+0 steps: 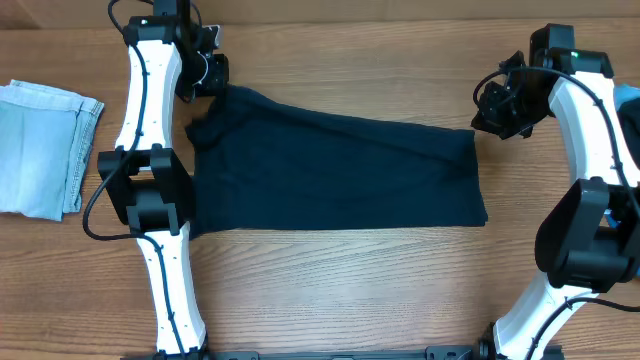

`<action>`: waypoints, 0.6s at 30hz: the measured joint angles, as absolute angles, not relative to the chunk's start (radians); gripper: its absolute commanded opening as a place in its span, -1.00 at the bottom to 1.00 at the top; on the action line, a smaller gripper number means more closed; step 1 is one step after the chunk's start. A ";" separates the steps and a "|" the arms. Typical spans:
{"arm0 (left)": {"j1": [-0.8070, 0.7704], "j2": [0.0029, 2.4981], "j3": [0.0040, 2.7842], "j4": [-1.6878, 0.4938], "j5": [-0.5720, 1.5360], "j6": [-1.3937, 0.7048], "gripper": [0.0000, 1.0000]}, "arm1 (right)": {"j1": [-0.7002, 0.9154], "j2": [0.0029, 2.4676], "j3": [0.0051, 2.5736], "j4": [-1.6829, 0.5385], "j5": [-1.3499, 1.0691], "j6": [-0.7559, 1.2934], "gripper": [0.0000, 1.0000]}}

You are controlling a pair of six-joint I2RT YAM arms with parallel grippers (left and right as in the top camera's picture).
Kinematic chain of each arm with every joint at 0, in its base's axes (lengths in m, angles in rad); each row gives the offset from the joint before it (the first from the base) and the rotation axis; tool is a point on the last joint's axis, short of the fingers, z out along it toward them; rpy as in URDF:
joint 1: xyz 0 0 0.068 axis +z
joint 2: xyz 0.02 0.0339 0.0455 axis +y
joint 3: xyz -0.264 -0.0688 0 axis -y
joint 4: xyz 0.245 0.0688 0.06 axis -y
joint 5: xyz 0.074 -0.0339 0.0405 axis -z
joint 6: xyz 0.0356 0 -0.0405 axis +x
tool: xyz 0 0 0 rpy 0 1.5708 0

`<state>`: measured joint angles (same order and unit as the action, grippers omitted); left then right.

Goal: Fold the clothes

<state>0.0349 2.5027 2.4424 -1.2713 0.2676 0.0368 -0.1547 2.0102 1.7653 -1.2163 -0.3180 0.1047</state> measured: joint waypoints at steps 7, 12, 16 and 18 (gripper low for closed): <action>0.035 2.503 2.443 -1.476 0.264 0.037 -0.83 | -0.155 2.010 1.710 -1.158 -0.314 0.105 -0.68; 0.035 2.503 2.443 -1.523 0.264 0.037 -0.83 | -0.154 2.059 1.629 -1.113 -0.324 0.105 -0.13; 0.034 2.503 2.443 -1.522 0.264 0.036 -0.82 | -0.155 2.104 1.604 -1.079 -0.312 0.125 0.10; 0.034 2.503 2.443 -1.522 0.264 0.037 -0.82 | -0.155 2.104 1.584 -1.075 -0.290 0.139 0.11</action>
<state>0.0341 2.5027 2.4432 -1.5219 0.2642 0.0368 -0.1547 2.1040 1.5837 -1.0748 -0.2905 0.1387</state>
